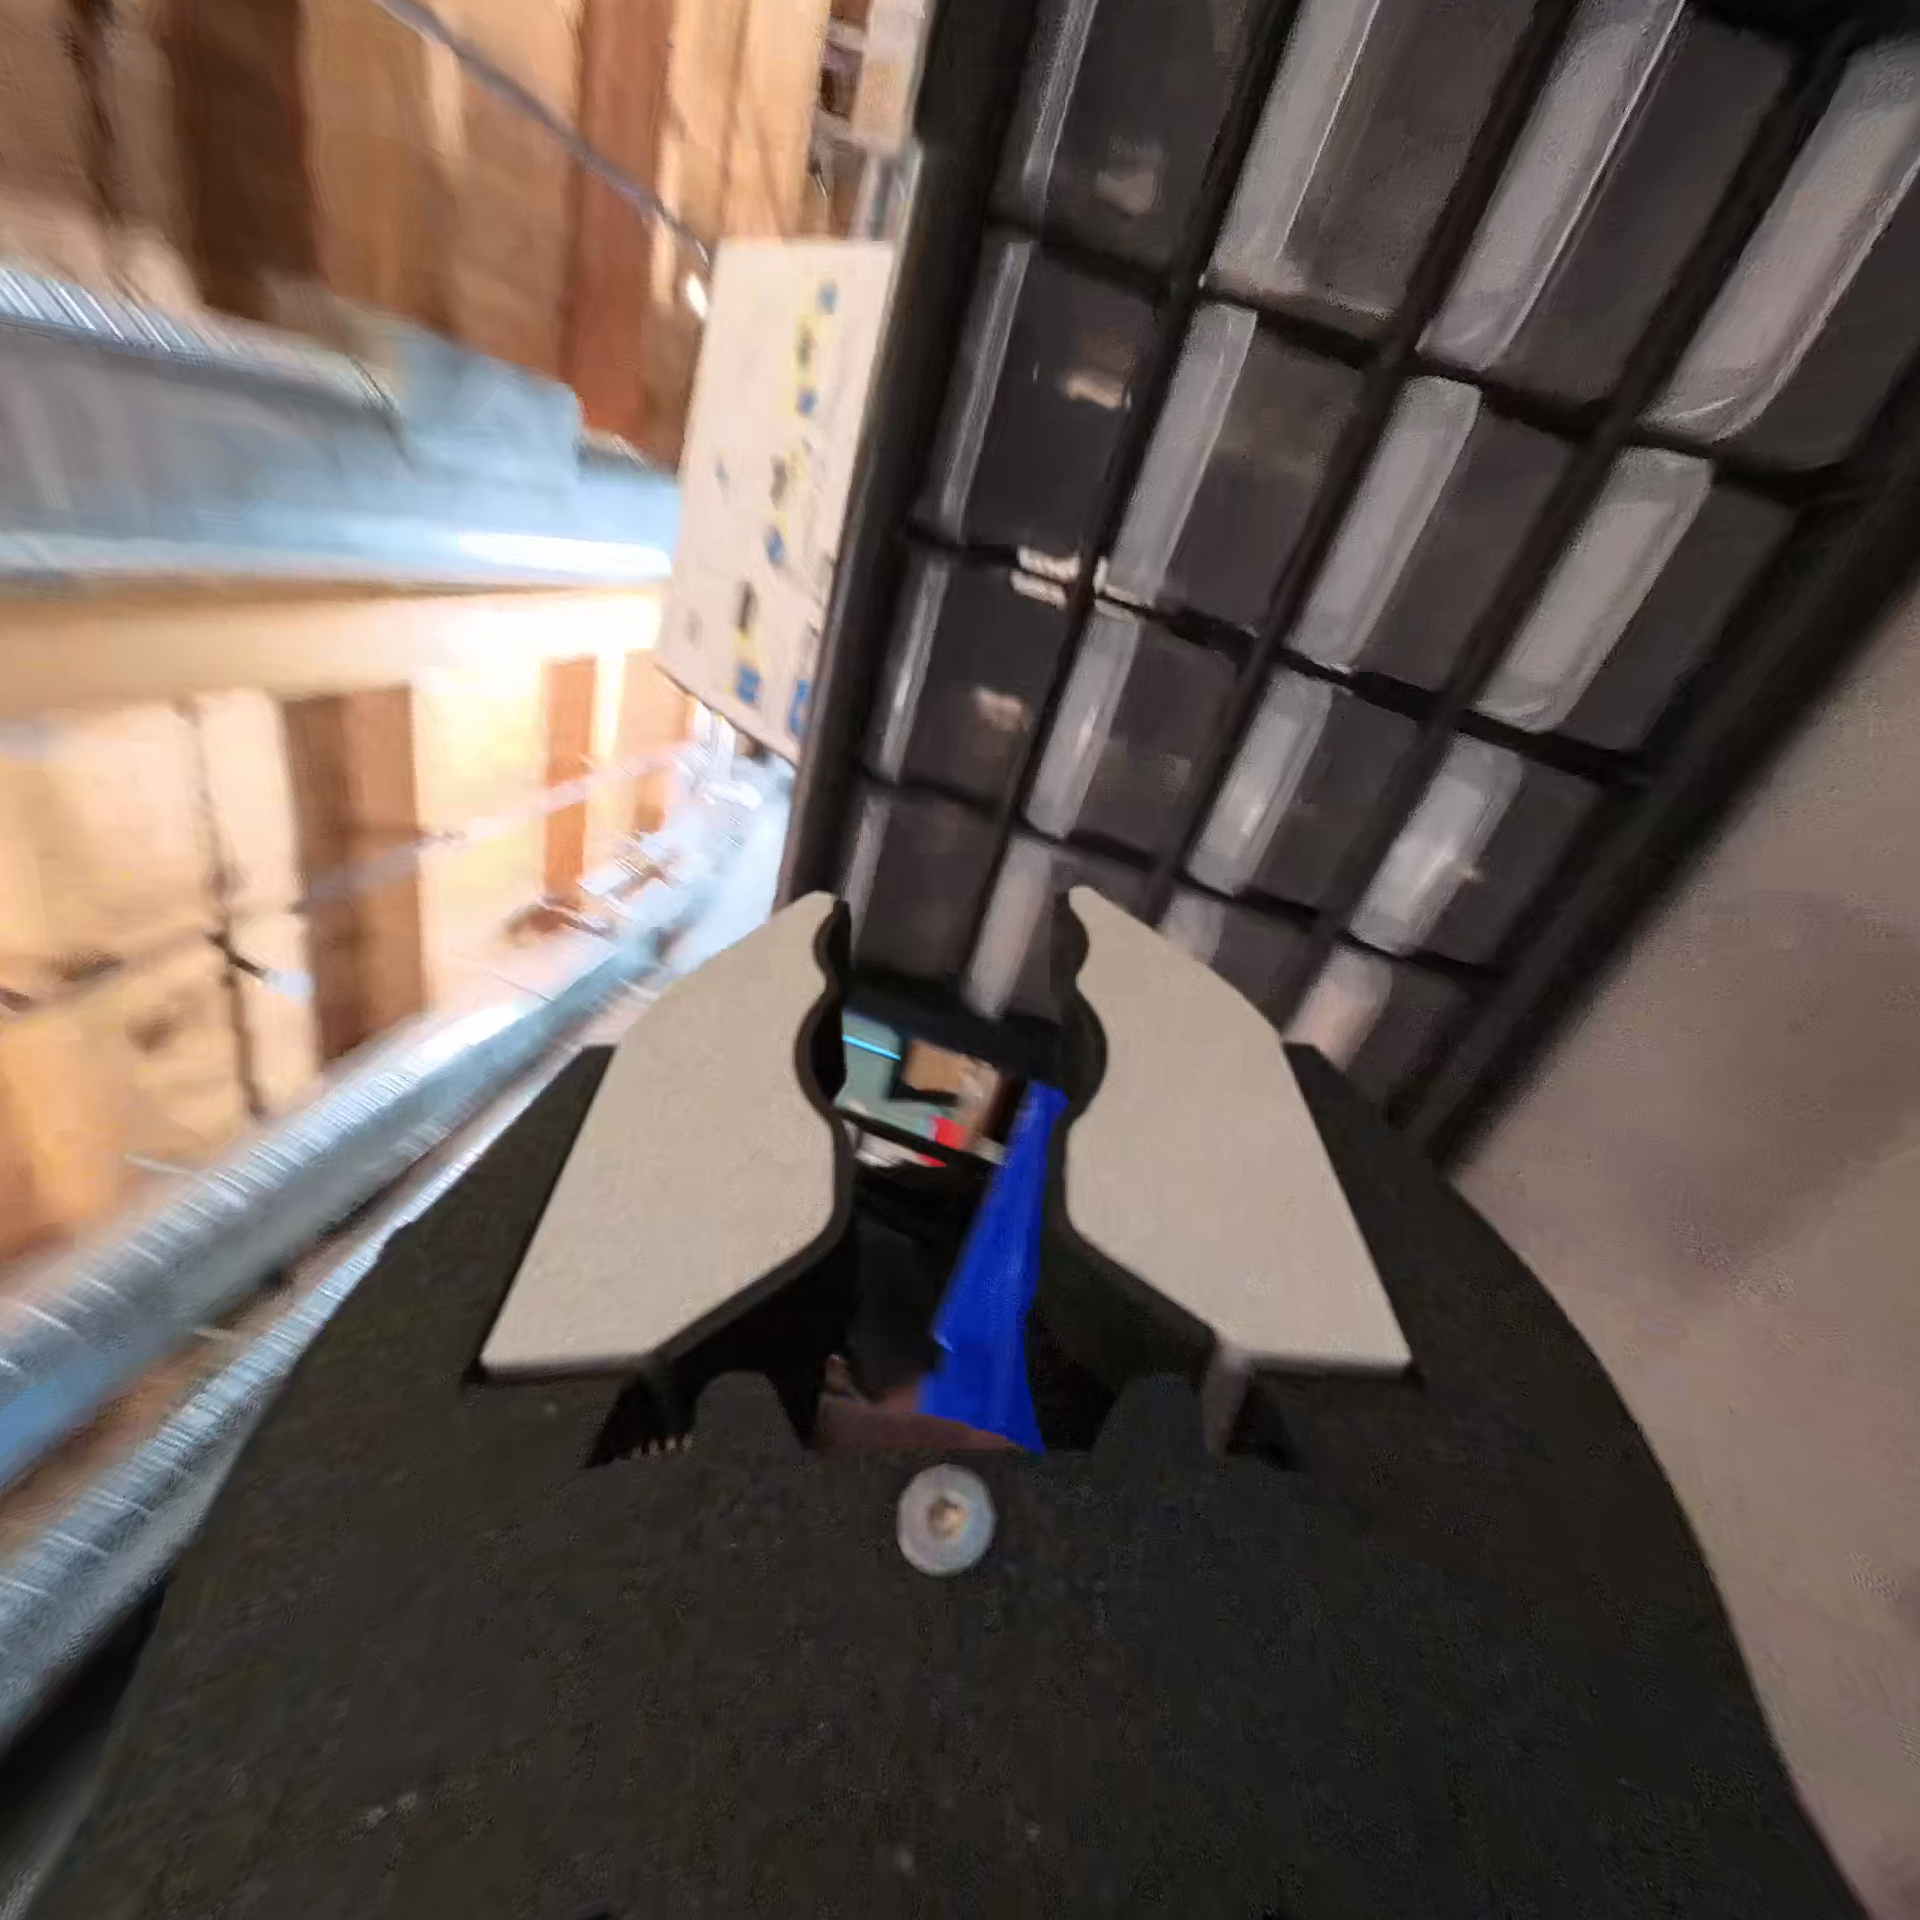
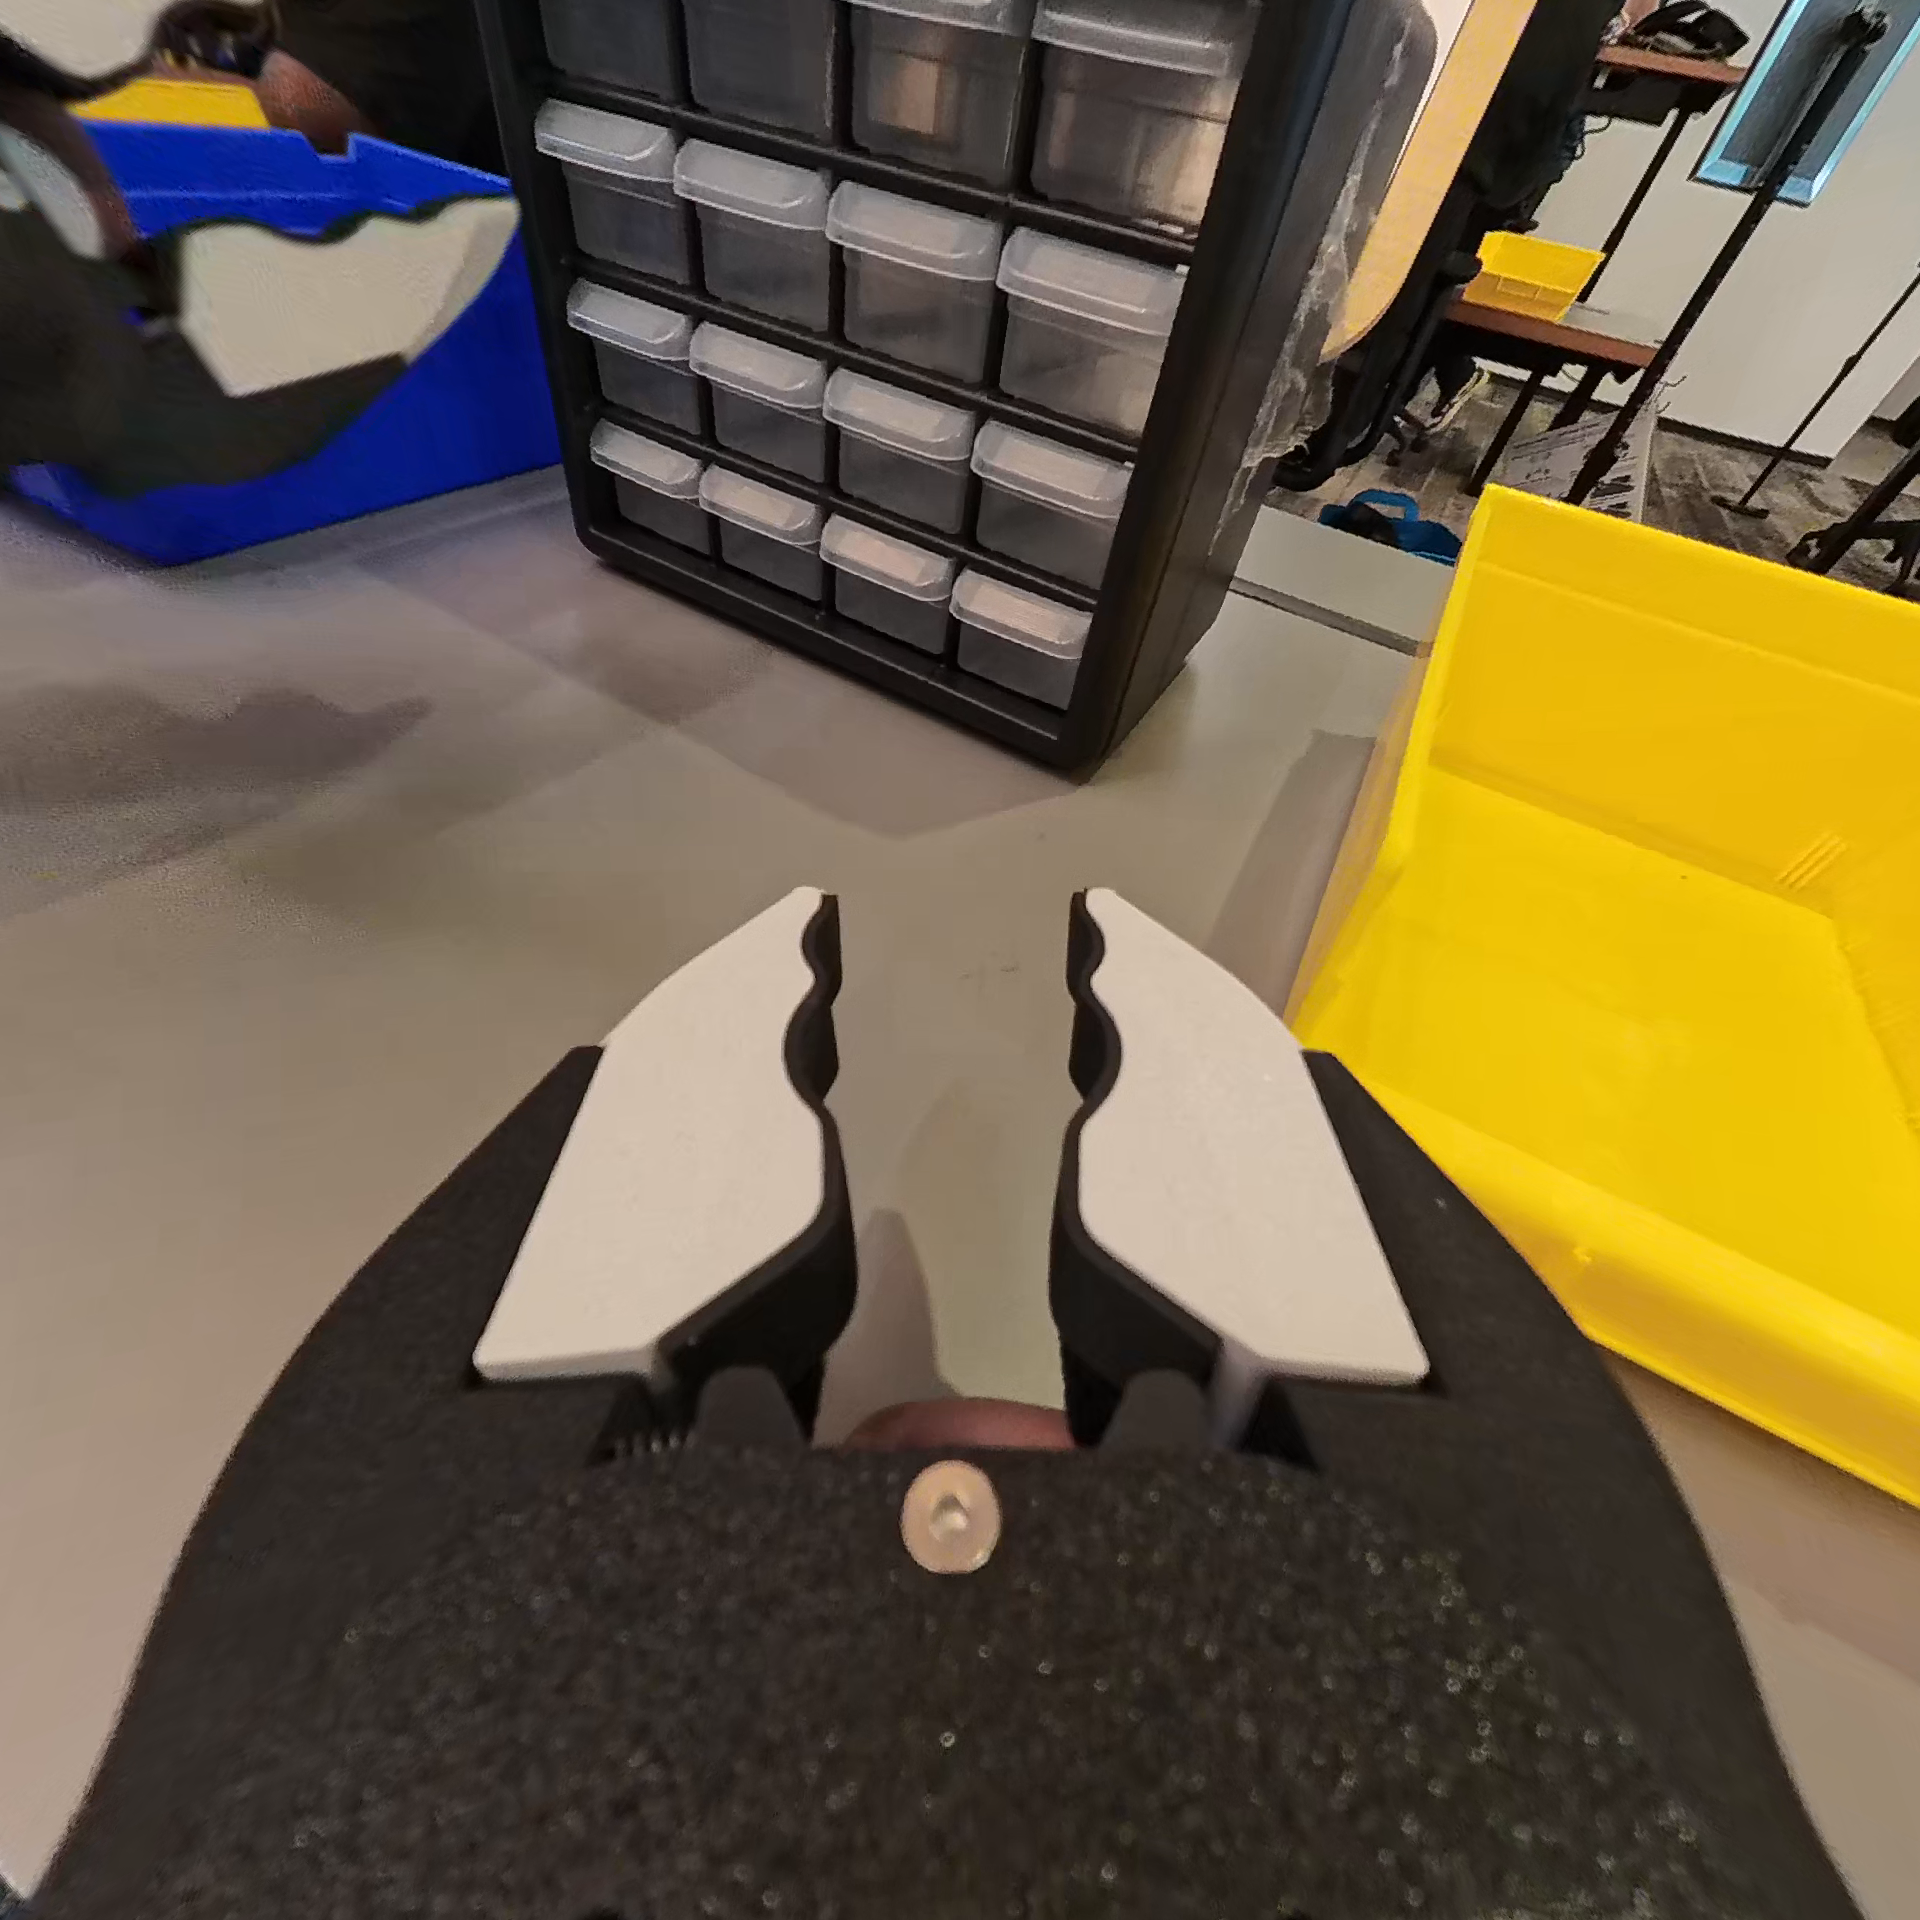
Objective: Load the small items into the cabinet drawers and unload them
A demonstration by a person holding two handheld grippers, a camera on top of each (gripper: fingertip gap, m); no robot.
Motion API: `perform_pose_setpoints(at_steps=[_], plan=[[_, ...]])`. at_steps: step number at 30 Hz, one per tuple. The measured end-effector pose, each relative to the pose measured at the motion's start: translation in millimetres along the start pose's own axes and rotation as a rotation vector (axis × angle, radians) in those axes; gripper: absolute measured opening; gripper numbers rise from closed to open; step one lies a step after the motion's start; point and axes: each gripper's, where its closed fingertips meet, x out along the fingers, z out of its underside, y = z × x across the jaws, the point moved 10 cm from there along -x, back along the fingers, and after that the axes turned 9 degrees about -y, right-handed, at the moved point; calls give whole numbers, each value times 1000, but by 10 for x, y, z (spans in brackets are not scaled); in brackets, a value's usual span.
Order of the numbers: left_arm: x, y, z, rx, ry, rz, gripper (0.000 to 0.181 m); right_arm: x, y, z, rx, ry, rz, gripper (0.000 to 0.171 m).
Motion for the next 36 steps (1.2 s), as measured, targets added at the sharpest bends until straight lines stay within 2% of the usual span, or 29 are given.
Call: perform_pose_setpoints(at_steps=[3, 7, 15, 19, 22, 28, 36], plan=[[265, 6, -161, 142, 50, -74, 37, 5, 23, 0, 9, -2, 0, 41], [565, -56, -283, 220, 58, -162, 39, 14, 53, 3, 17, -5, 3, 41], [811, 20, -292, 286, 61, -208, 34, 17, 88, 10, 41, -4, -6, 41], [823, 21, -290, 294, 87, -282, 16, 24, 89, 10, 42, -7, -8, 40], [805, 36, -279, 290, 90, -260, 4, 28, 88, 10, 41, -9, -9, 40], [760, 57, -260, 286, 105, -278, 4, 25, 84, 10, 39, -8, -6, 39], [373, -9, -293, 171, 94, -229, 5, 22, 83, 14, 37, -8, -3, 39]])
